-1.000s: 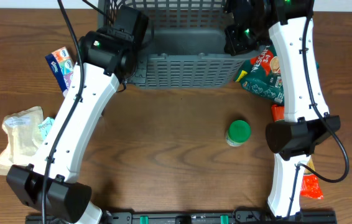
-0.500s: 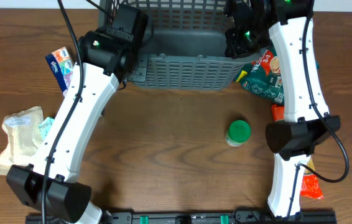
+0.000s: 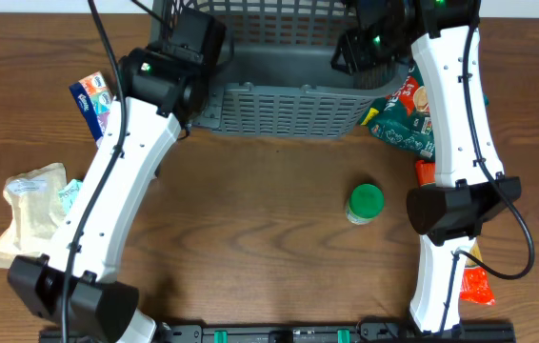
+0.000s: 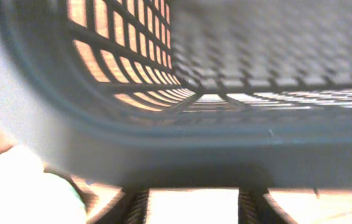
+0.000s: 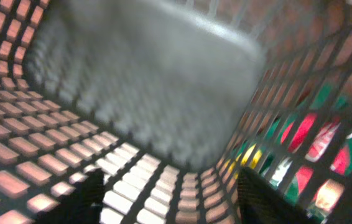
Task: Pack container
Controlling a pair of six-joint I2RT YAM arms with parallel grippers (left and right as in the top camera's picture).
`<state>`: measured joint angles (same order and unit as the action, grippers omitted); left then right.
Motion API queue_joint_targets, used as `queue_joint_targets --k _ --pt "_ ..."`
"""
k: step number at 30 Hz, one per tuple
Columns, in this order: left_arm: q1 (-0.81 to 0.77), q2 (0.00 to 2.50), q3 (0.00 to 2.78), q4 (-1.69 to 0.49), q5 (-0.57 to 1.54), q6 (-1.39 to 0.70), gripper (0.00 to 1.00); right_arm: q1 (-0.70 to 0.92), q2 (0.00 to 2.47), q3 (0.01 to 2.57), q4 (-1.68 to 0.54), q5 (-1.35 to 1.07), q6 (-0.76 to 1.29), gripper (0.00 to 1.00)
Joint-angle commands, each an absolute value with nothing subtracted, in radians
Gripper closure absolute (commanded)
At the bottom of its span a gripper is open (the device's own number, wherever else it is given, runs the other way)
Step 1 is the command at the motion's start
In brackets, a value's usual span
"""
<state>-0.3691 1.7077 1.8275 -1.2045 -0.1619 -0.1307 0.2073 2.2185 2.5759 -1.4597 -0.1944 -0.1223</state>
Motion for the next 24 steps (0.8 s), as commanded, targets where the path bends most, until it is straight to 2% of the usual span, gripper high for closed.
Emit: queue_joint_targets --k 1,2,3,5,6,13,16,19,22,24 --pt "-0.363 1.619 1.834 -1.212 -0.174 -0.131 0.46 0.215 2.203 2.593 -1.392 -0.18 -0.137 0.27" --pt "-0.363 1.597 1.834 -1.218 -0.174 -0.131 0.33 0.215 2.202 2.595 -1.36 -0.18 -0.136 0.17" --pt "-0.363 1.581 1.834 -1.222 -0.174 -0.131 0.26 0.215 2.201 2.604 -1.338 -0.18 -0.136 0.14" --pt "-0.363 1.541 1.834 -1.233 -0.175 -0.132 0.01 0.215 2.197 2.637 -1.311 -0.18 -0.137 0.05" --pt "-0.363 1.51 1.834 -1.238 -0.178 -0.132 0.01 0.215 2.191 2.68 -1.307 -0.18 -0.137 0.01" --pt "-0.363 1.412 1.834 -1.269 -0.27 -0.135 0.01 0.2 2.109 2.883 -1.323 -0.15 -0.133 0.01" --pt "-0.341 1.391 1.834 -1.308 -0.304 -0.157 0.01 0.16 2.038 2.907 -1.34 0.076 0.038 0.0" --pt "-0.271 1.375 1.834 -1.349 -0.359 -0.266 0.01 0.072 1.977 2.906 -1.427 0.261 0.245 0.01" --pt "-0.163 1.363 1.834 -1.353 -0.36 -0.316 0.01 -0.076 1.952 2.906 -1.553 0.244 0.429 0.01" --pt "-0.087 1.361 1.834 -1.347 -0.347 -0.321 0.01 -0.186 1.957 2.903 -1.611 0.157 0.471 0.01"
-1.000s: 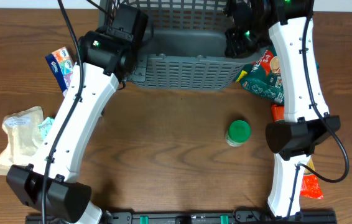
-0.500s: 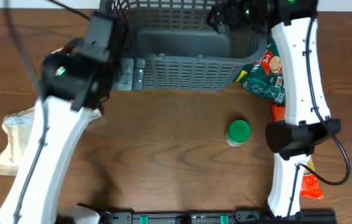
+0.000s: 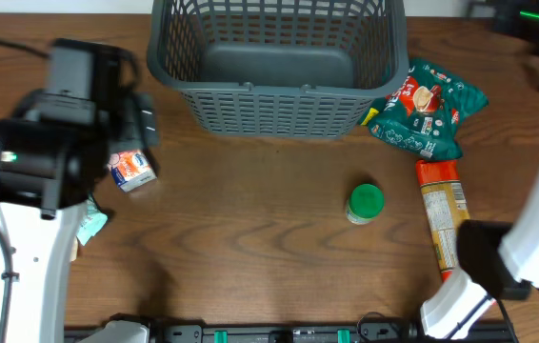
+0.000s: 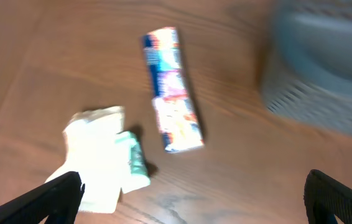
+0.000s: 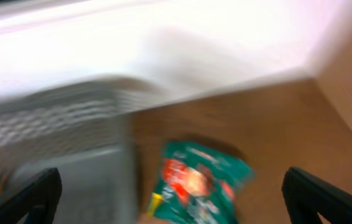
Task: Pack container
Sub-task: 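Release the basket and pull both arms back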
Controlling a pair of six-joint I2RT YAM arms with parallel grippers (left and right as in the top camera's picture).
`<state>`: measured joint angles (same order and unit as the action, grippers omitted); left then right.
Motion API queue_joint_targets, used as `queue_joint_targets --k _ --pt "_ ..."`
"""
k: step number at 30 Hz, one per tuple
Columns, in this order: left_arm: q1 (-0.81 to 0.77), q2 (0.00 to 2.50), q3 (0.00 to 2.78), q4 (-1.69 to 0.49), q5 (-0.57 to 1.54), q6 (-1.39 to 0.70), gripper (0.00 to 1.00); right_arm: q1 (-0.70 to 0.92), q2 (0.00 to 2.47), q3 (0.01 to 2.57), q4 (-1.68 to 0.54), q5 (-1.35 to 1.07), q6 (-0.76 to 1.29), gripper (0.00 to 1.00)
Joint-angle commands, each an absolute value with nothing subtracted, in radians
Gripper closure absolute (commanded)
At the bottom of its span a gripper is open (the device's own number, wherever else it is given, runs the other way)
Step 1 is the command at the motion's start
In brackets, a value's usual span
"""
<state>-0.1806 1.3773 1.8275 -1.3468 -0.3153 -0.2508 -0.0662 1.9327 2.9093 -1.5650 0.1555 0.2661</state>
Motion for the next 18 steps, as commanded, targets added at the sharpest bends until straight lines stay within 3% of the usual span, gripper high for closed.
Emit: queue_joint_targets --k 1,7,10,18 --pt "-0.05 1.362 1.834 -1.346 -0.342 -0.32 0.01 -0.24 1.966 2.899 -1.63 0.095 0.471 0.01" --pt "0.077 1.372 1.834 -1.346 -0.341 -0.311 0.01 -0.488 2.078 2.864 -1.698 -0.3 0.284 0.01" --pt "0.08 1.372 1.834 -1.346 -0.341 -0.309 0.01 -0.516 2.136 2.802 -1.698 -0.445 0.15 0.01" --pt "0.079 1.372 1.834 -1.346 -0.336 -0.308 0.01 -0.505 2.262 2.522 -1.617 -0.516 -0.044 0.01"
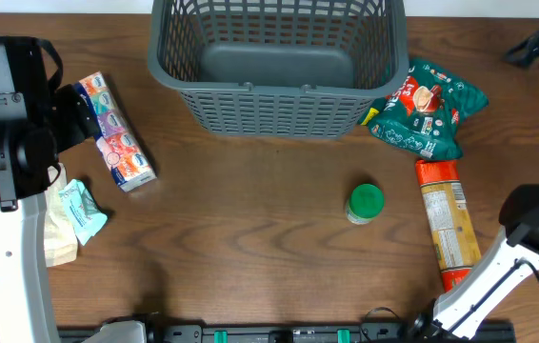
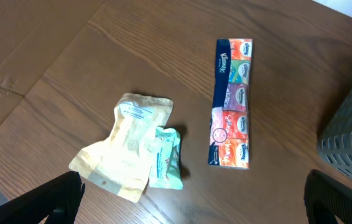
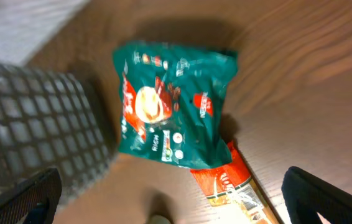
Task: Pack container
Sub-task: 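Release the basket and pull both arms back, then grasp the green snack bag with the right gripper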
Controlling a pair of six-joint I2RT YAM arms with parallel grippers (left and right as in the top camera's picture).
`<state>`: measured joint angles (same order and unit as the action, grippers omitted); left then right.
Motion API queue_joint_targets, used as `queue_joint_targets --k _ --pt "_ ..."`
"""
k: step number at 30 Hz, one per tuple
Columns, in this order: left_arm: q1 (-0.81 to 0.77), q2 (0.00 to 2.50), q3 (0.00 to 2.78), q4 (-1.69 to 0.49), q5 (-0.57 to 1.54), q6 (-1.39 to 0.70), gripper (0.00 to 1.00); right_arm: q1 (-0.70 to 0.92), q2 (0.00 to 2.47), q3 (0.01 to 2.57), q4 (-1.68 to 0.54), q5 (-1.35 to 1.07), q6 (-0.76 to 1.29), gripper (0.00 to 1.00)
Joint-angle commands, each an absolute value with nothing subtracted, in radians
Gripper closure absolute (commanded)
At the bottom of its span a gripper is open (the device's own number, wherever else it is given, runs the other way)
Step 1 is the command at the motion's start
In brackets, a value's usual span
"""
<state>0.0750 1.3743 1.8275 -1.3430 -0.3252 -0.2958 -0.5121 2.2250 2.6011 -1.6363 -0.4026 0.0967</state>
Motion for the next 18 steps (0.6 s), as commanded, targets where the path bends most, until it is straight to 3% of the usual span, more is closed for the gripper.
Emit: queue_joint_targets --k 1,18 --pt "0.079 1.372 1.834 -1.346 -0.325 -0.308 0.01 -0.503 2.274 2.489 -1.606 -0.533 -0.06 0.01" --pt "0.079 1.372 1.834 -1.346 -0.3 -0.308 0.01 -0.408 2.319 1.887 -1.122 -0.578 -0.091 0.01"
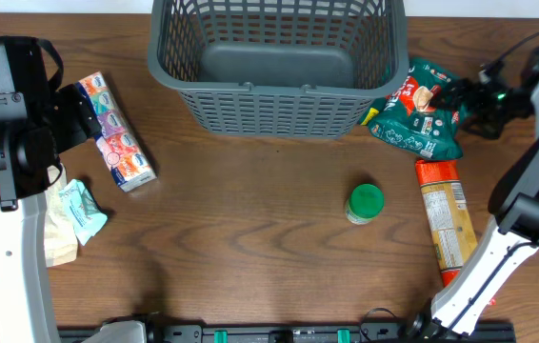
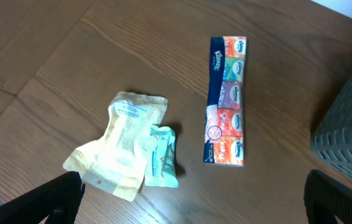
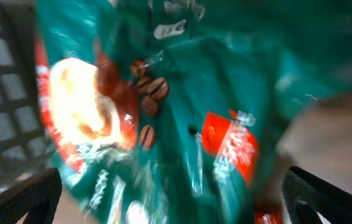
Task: Pack container
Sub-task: 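Grasp the green snack bag with the right gripper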
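Observation:
The grey mesh basket [image 1: 279, 57] stands at the table's far middle, nothing showing inside it. A green snack bag [image 1: 427, 110] lies against its right side and fills the right wrist view [image 3: 182, 112]. My right gripper [image 1: 476, 100] is open close over the bag's right end, fingers [image 3: 334, 196] spread wide. A tissue multipack [image 2: 226, 127], a beige pouch [image 2: 117, 146] and a teal sachet [image 2: 162, 157] lie on the left. My left gripper [image 2: 191, 208] hangs open high above them, holding nothing.
A green-lidded jar [image 1: 365, 202] stands in the middle right. An orange tube can [image 1: 446, 224] lies lengthwise just below the green bag. The basket's corner [image 2: 347, 130] shows at the right of the left wrist view. Brown wooden tabletop [image 1: 250, 248] all round.
My right gripper was high above the green bag near the table's far right corner; now it is down close at the bag's right end, still open. The left gripper has barely shifted.
Both grippers were at the basket, the left at its left rim and the right inside its right end. Then both were away from it, out to the sides. The left then hung over the tissues and pouches, the right above the green bag, now close to it.

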Controlling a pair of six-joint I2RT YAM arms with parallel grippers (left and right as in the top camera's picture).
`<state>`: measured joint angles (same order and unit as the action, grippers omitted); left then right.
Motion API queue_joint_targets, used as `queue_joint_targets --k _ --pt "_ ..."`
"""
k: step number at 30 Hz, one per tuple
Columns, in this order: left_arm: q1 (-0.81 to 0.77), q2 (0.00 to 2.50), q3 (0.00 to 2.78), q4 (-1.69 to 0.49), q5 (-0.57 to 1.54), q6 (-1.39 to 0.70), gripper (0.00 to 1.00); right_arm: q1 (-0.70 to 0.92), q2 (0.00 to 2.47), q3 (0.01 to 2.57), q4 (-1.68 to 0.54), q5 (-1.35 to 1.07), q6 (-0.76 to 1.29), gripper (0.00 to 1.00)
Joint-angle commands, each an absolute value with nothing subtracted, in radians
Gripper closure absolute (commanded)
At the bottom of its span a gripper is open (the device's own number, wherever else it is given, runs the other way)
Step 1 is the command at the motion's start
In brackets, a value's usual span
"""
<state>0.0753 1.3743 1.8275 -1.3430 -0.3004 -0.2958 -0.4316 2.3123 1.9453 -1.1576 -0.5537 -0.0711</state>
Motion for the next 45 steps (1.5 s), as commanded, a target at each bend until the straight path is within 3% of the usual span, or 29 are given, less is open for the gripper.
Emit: queue_joint_targets --k 1,11,13,14,17,30,45 --pt "0.079 1.372 1.834 -1.346 -0.299 -0.308 0.01 -0.401 2.319 1.859 -1.087 -0.577 -0.091 0.01" --pt "0.079 1.372 1.834 -1.351 -0.3 -0.308 0.02 -0.357 2.319 1.632 -0.786 -0.577 -0.038 0.01" --pt "0.079 1.372 1.834 -1.354 -0.3 -0.308 0.01 -0.358 2.319 1.621 -0.785 -0.577 -0.039 0.17" --pt "0.079 1.372 1.834 -1.354 -0.3 -0.308 0.01 -0.358 2.319 1.62 -0.785 -0.575 -0.039 0.32" --pt "0.079 1.372 1.834 -1.354 -0.3 -0.308 0.01 -0.359 2.319 1.62 -0.786 -0.573 -0.038 0.99" --pt "0.079 1.372 1.834 -1.361 -0.3 -0.285 0.01 -0.381 2.204 1.635 -0.802 -0.55 0.011 0.99" --pt "0.079 1.372 1.834 -1.362 -0.3 -0.282 0.01 -0.355 1.636 1.643 -0.75 -0.225 0.105 0.99"
